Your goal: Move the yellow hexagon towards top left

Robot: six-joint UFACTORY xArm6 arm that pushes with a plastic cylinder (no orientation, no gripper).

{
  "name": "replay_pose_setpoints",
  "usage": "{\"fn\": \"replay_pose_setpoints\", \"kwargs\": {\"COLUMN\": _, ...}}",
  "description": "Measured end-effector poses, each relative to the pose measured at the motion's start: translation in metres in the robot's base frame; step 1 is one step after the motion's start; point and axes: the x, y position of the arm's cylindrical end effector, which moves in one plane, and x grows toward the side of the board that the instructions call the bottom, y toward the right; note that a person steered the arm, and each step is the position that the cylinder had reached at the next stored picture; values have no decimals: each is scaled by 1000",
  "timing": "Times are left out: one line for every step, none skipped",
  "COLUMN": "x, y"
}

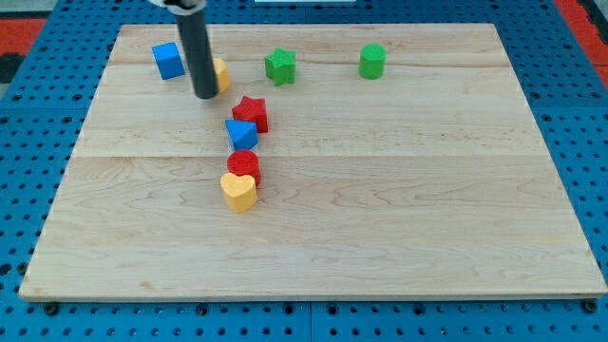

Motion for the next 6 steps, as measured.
{"fn": "replay_pose_setpoints", "kwargs": {"x": -11, "y": 2}}
{"fn": "replay_pose_setpoints", "kwargs": {"x": -9, "y": 9}}
{"fn": "replay_pose_setpoints", "kwargs": {"x": -9, "y": 14}}
{"fn": "replay_pose_setpoints", "kwargs": {"x": -11, "y": 18}}
{"fn": "replay_pose_setpoints", "kwargs": {"x": -13, "y": 21}}
{"fn": "replay_pose_setpoints", "kwargs": {"x": -13, "y": 24}}
